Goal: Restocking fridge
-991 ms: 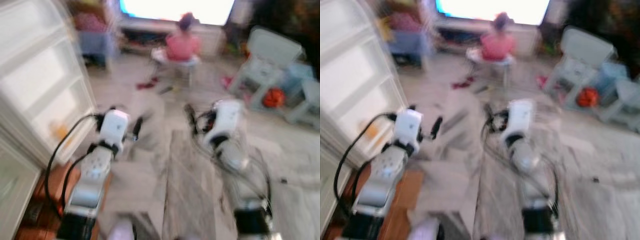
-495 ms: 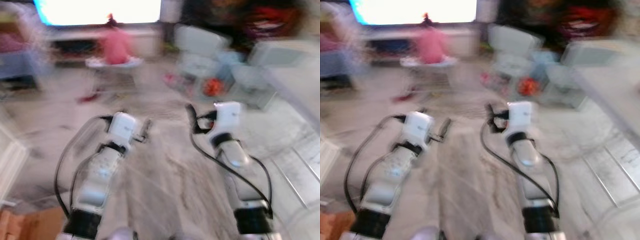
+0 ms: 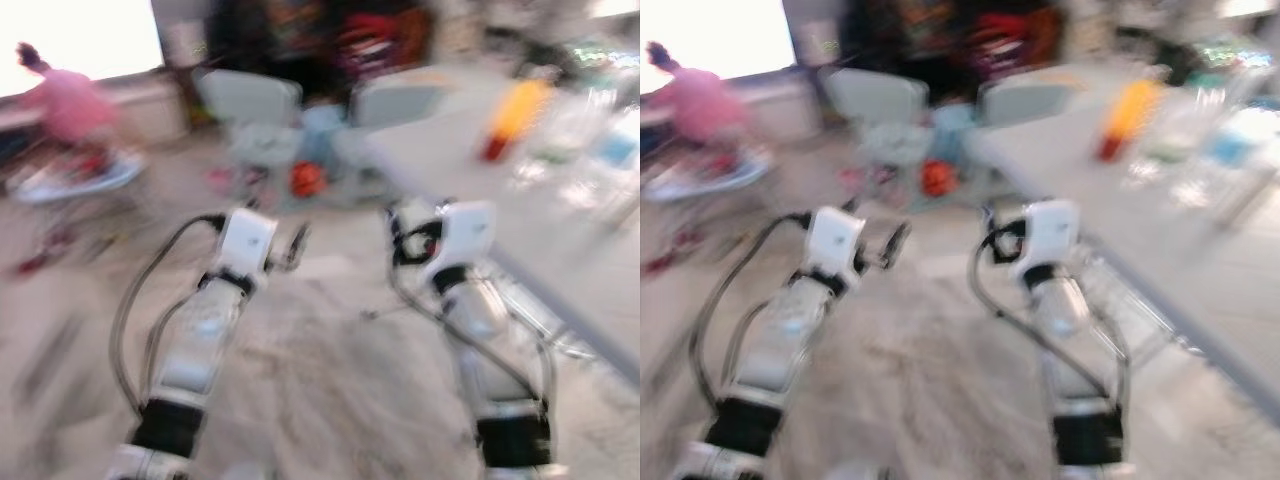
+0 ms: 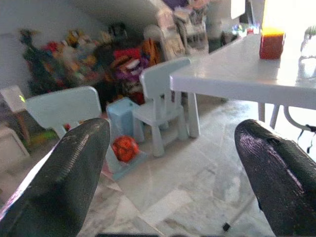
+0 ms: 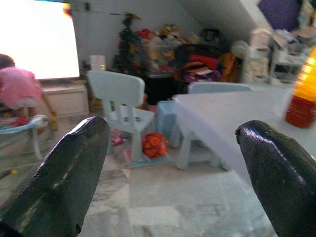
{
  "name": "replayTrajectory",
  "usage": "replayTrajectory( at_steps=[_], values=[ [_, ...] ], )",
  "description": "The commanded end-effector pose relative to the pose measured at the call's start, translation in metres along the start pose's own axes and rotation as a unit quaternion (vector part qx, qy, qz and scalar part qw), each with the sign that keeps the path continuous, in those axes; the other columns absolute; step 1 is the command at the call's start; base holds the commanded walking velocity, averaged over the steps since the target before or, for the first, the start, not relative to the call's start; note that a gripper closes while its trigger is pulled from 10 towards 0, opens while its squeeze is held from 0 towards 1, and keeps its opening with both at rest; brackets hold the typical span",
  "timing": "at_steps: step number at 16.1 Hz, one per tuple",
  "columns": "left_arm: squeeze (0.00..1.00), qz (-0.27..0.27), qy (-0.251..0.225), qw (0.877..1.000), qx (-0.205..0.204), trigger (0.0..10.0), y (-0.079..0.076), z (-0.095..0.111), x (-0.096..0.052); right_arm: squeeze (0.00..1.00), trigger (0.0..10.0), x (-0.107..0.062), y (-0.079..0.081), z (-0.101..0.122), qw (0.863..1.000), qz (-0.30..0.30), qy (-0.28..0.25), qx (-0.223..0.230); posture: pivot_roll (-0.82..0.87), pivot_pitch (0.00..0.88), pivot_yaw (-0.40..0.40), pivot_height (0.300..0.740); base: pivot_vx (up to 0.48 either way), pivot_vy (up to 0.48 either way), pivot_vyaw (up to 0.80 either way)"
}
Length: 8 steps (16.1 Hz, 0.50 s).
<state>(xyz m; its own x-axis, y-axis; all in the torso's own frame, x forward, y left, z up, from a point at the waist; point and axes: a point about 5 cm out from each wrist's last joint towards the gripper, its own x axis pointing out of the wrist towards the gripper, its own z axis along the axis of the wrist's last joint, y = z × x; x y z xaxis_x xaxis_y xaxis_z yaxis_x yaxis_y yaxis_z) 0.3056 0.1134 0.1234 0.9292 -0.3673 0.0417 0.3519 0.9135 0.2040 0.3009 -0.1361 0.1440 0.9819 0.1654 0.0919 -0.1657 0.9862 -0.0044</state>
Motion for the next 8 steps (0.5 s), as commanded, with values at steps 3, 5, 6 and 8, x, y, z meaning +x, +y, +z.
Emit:
replayTrajectory(
  at_steps=[3, 5, 6, 8],
  values=[
    [0.0, -0.014, -0.017, 1.0, 0.013, 10.0, -0.0041, 0.0046, 0.003, 0.0, 10.0, 0.0007, -0.0075, 0.0038, 1.0, -0.004, -0.007, -0.008, 0.06, 0.0, -0.022, 0.74, 0.475, 0.0, -0.26],
    [0.0, -0.015, -0.014, 1.0, 0.004, 10.0, -0.0063, 0.0037, 0.0038, 0.0, 10.0, 0.0024, -0.0071, 0.0032, 1.0, -0.003, -0.005, -0.009, 0.05, 0.0, -0.022, 0.74, 0.48, 0.0, -0.79],
    [0.0, -0.015, -0.014, 1.0, 0.001, 10.0, -0.0068, 0.0036, 0.0039, 0.0, 10.0, 0.0023, -0.007, 0.0032, 1.0, -0.002, -0.006, -0.01, 0.05, 0.0, -0.024, 0.74, 0.48, 0.0, -0.8],
    [0.0, -0.018, -0.01, 0.999, -0.03, 10.0, -0.0088, 0.0016, 0.005, 0.0, 10.0, 0.0035, -0.0073, 0.0044, 1.0, 0.002, -0.009, -0.014, 0.05, 0.0, -0.025, 0.74, 0.411, 0.152, -0.6]
  ],
)
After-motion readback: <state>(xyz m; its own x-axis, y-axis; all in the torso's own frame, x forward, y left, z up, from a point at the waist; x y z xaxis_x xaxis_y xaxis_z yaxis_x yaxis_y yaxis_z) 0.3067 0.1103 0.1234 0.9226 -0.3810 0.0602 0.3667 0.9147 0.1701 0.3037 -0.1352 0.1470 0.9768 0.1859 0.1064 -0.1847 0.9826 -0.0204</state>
